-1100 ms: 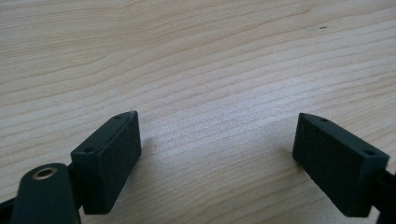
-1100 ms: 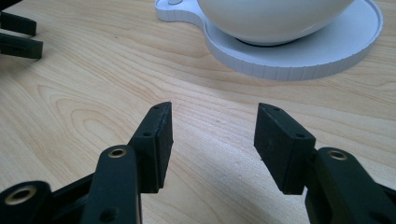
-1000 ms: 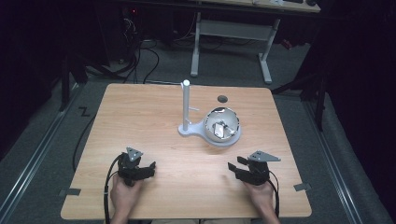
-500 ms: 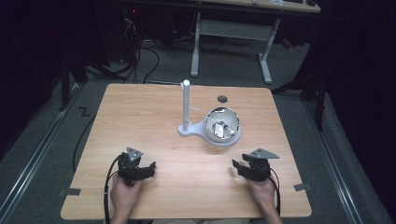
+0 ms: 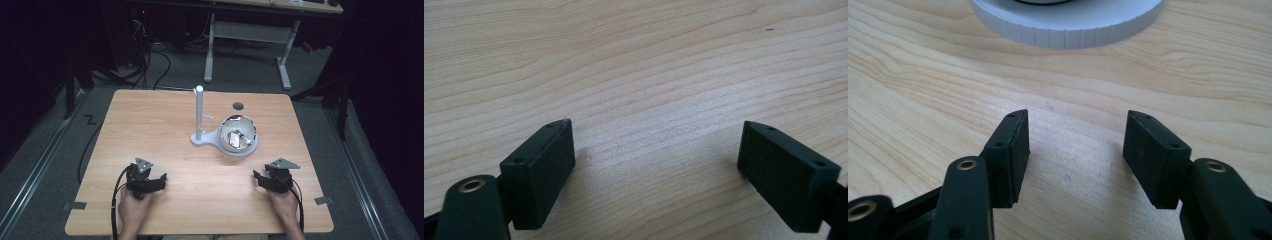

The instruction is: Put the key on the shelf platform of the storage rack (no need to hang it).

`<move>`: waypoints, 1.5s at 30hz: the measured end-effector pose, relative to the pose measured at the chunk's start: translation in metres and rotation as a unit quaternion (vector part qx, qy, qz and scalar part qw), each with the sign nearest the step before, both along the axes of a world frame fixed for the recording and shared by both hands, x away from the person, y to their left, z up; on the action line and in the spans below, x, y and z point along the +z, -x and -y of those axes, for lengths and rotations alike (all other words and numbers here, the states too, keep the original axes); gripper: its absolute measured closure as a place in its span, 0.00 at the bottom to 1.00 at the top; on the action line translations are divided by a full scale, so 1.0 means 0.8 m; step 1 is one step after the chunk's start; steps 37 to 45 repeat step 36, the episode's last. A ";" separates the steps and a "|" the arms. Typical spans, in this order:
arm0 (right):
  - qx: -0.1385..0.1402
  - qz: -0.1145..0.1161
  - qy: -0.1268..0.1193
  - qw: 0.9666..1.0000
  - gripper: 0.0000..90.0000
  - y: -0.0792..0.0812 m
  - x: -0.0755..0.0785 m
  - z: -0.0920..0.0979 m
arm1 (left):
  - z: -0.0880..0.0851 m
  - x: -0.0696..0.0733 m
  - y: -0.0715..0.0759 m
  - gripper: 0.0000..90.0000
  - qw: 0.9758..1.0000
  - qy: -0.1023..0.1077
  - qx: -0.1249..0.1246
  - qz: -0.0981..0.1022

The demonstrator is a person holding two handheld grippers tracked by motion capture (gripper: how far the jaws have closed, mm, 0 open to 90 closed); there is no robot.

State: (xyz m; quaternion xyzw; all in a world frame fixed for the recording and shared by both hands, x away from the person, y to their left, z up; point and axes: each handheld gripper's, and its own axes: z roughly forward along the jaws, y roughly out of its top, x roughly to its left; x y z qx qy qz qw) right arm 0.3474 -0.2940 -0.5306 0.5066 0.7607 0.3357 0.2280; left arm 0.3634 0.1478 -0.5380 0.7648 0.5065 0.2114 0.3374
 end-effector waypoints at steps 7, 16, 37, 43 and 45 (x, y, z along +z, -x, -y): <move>-0.002 0.001 0.001 1.000 0.49 0.002 0.000 0.005 | 0.000 0.000 0.000 0.18 1.000 0.000 0.000 0.000; 0.011 -0.015 -0.025 0.999 0.44 0.001 0.000 0.015 | 0.000 0.000 0.000 0.18 1.000 0.000 0.001 0.000; 0.009 -0.008 0.009 1.000 0.44 0.007 -0.001 0.009 | 0.000 0.000 0.000 0.18 1.000 -0.001 0.000 0.000; 0.009 -0.008 0.009 1.000 0.44 0.007 -0.001 0.009 | 0.000 0.000 0.000 0.18 1.000 -0.001 0.000 0.000; 0.009 -0.008 0.009 1.000 0.44 0.007 -0.001 0.009 | 0.000 0.000 0.000 0.18 1.000 -0.001 0.000 0.000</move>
